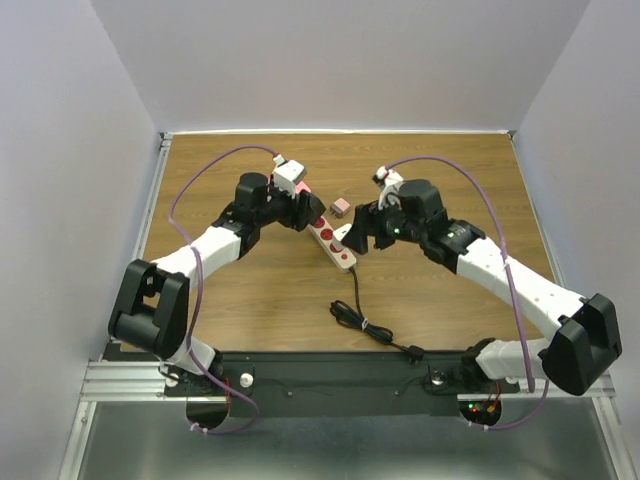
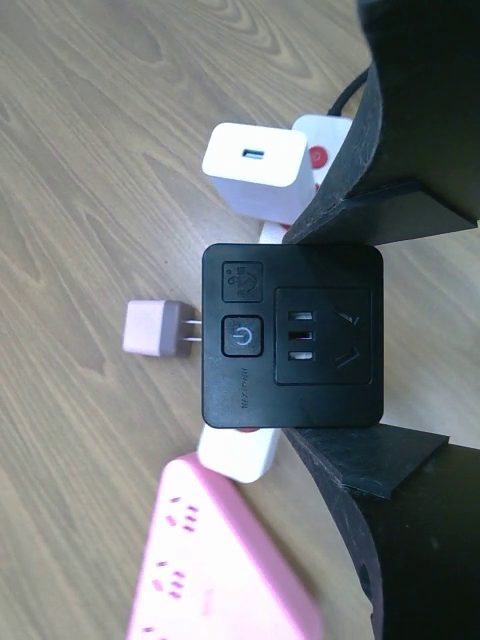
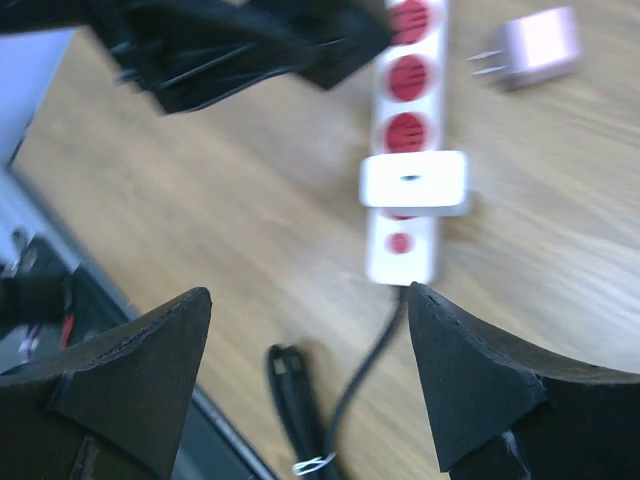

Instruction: Insert the plug

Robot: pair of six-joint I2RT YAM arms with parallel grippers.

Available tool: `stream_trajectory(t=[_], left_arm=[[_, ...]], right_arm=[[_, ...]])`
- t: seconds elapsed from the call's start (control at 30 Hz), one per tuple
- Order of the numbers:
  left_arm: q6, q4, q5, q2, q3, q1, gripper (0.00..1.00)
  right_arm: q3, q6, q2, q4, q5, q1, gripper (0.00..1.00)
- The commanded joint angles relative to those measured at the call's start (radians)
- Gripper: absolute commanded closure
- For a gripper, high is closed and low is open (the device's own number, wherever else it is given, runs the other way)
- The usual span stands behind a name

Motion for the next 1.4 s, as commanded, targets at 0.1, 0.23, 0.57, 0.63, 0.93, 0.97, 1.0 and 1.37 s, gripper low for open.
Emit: stream_trajectory(t=[0.1,0.23,0.57,0.63,0.93,0.97,1.0,1.37], left_arm=[[0.170,-0.062,0.130,0.080,0.131,0.005,1.00],[0.221,-0.146,0.186,0.126,0.189,0.005,1.00],[0.244,-0.151,0.190,0.182,0.224,0.005,1.00],[0.250,-0.157,0.172,0.194,0.234,0.005,1.00],[0.276,-0.183,0.170,0.226,0.277,0.005,1.00],[0.279,-0.186,0.170,0.231,0.281,0.005,1.00],[0.284,-0.192,0.169,0.235,0.284,0.005,1.00],[0.321,-0.248,0.161,0.260,0.332,0.006,1.00]], right_arm=[[0.045,-0.034,0.013,-0.018,-0.022,-0.138,0.15],[0.039,-0.041,0.012,-0.020,-0.042,-0.172,0.15],[-0.011,-0.041,-0.005,-0.018,-0.060,-0.187,0.15],[-0.016,-0.040,-0.006,-0.018,-0.057,-0.189,0.15],[-0.045,-0.045,0.001,-0.018,-0.068,-0.190,0.15],[-0.047,-0.046,-0.002,-0.018,-0.068,-0.190,0.15],[-0.048,-0.046,-0.005,-0.018,-0.068,-0.189,0.15],[-0.074,-0.048,-0.036,-0.020,-0.056,-0.190,0.15]])
